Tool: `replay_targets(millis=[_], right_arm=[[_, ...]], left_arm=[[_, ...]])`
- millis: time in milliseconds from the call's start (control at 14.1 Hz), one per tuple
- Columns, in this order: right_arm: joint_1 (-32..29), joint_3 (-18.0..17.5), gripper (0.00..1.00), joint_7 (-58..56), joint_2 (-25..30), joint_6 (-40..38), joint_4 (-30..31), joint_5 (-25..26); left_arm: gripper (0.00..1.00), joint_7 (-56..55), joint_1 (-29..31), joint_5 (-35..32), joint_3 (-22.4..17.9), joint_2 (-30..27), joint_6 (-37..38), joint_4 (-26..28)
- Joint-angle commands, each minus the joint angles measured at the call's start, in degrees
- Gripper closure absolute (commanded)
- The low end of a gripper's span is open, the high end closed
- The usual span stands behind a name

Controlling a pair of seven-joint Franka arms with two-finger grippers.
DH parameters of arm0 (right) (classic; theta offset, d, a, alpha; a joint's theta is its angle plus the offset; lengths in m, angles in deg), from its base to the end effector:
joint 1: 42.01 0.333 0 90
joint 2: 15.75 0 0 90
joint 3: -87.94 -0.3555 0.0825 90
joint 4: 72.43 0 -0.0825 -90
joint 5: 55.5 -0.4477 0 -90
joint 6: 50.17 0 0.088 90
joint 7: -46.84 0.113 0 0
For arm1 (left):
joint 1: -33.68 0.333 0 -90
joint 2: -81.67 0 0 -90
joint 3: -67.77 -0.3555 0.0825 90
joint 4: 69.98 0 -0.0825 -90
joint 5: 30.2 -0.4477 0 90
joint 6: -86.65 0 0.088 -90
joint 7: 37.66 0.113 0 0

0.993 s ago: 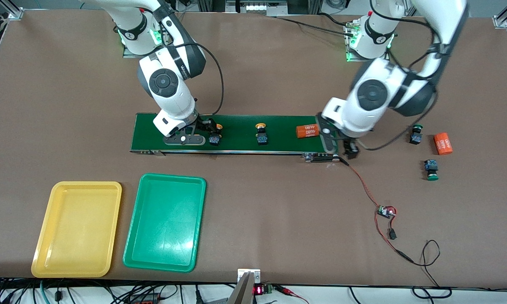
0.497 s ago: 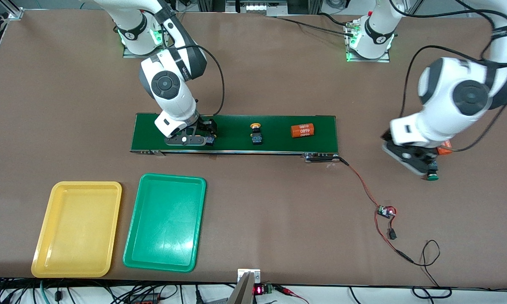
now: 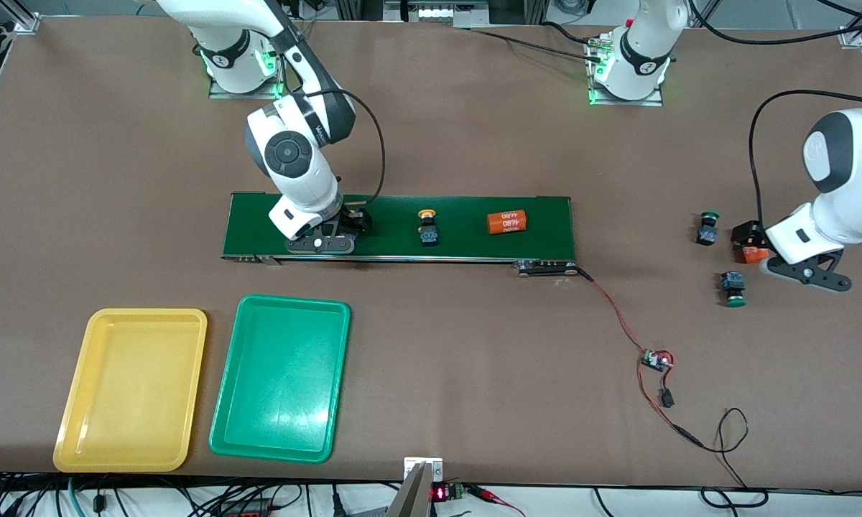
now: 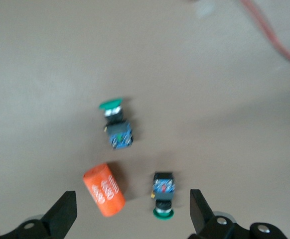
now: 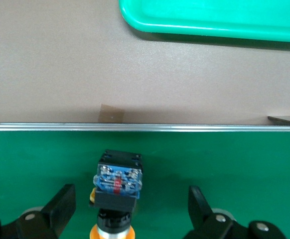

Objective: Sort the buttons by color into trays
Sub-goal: 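Carry the button toward the yellow tray while the left gripper grasps a cylinder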

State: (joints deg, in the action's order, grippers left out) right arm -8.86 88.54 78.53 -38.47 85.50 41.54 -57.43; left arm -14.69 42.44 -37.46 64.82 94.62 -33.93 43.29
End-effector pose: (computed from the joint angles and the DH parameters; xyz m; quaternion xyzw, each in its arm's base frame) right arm 0.5614 0.3592 0.2453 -0.9999 0.0043 0.0126 0.0034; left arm 0.6321 0.1368 0.3425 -0.9882 0.1328 0.0644 0.0413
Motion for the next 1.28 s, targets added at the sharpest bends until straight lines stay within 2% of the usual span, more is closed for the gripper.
replay_targets(millis=[0, 71, 142, 213, 284, 426, 568, 709, 780, 851, 993, 1064, 1135, 1206], right_arm=[[0.51, 0.19, 0.01, 0.83, -1.88, 1.87, -1.02, -0.61], [0.51, 0.19, 0.14, 0.49, -1.97, 2.32, -1.02, -0.61], [0.51, 0.28, 0.34, -0.04, -1.97, 2.41, -1.02, -0.35], [0.51, 0.28, 0.59, -0.05, -1.97, 2.41, -1.02, -0.09], [0.51, 0.28, 0.73, -0.05, -1.97, 2.41, -1.02, 0.0], [0.51, 0.28, 0.94, 0.04, -1.97, 2.32, -1.02, 0.0], [0.51, 2.11, 1.0, -0.83, -1.19, 1.54, -2.16, 0.09], [0.68, 4.75, 1.0, -4.24, 0.48, -6.51, -6.71, -0.09], [0.69, 7.2, 1.0, -7.66, 0.84, -11.95, -10.22, 0.0], [0.51, 9.48, 1.0, -11.0, 1.02, -15.92, -13.47, 0.0], [-0.89, 14.4, 1.0, -21.34, 0.84, -20.17, -18.58, -0.61], [-2.9, 15.56, 1.0, -26.36, 0.84, -20.18, -19.21, -0.7], [-7.27, 15.31, 1.0, -30.68, 0.75, -20.09, -19.3, -0.88], [-11.66, 14.0, 0.99, -33.94, 0.49, -20.01, -19.74, -1.75]], left_arm=[[0.0, -0.74, 0.21, 1.37, -4.41, 1.45, -0.88, 3.35], [0.0, -1.09, 0.21, 1.72, -5.82, 2.33, -3.75, 4.66], [0.0, -1.09, 0.38, 1.72, -7.14, 3.38, -8.48, 6.24], [0.0, -1.09, 0.56, 1.72, -8.02, 4.43, -12.44, 7.91], [0.0, -1.09, 0.47, 1.81, -8.38, 5.32, -14.66, 8.54], [0.0, -1.27, 1.0, 2.07, -8.47, 8.04, -17.91, 8.37], [0.0, -1.27, 1.61, 2.16, -8.47, 11.02, -20.13, 8.37], [0.0, -1.27, 2.06, 2.16, -8.82, 12.18, -20.22, 8.37], [0.01, -1.27, 2.4, 2.16, -8.82, 12.79, -20.22, 8.37], [0.15, -1.27, 2.58, 2.25, -8.82, 13.75, -20.31, 7.93], [0.56, -1.27, 2.67, 3.56, -8.82, 14.29, -21.01, 7.84], [0.74, -1.01, 2.58, 3.83, -8.82, 14.2, -20.66, 7.84], [0.83, -0.92, 2.58, 3.83, -8.82, 14.03, -20.48, 7.84], [0.87, -0.57, 2.5, 3.83, -8.82, 13.5, -19.87, 7.75]])
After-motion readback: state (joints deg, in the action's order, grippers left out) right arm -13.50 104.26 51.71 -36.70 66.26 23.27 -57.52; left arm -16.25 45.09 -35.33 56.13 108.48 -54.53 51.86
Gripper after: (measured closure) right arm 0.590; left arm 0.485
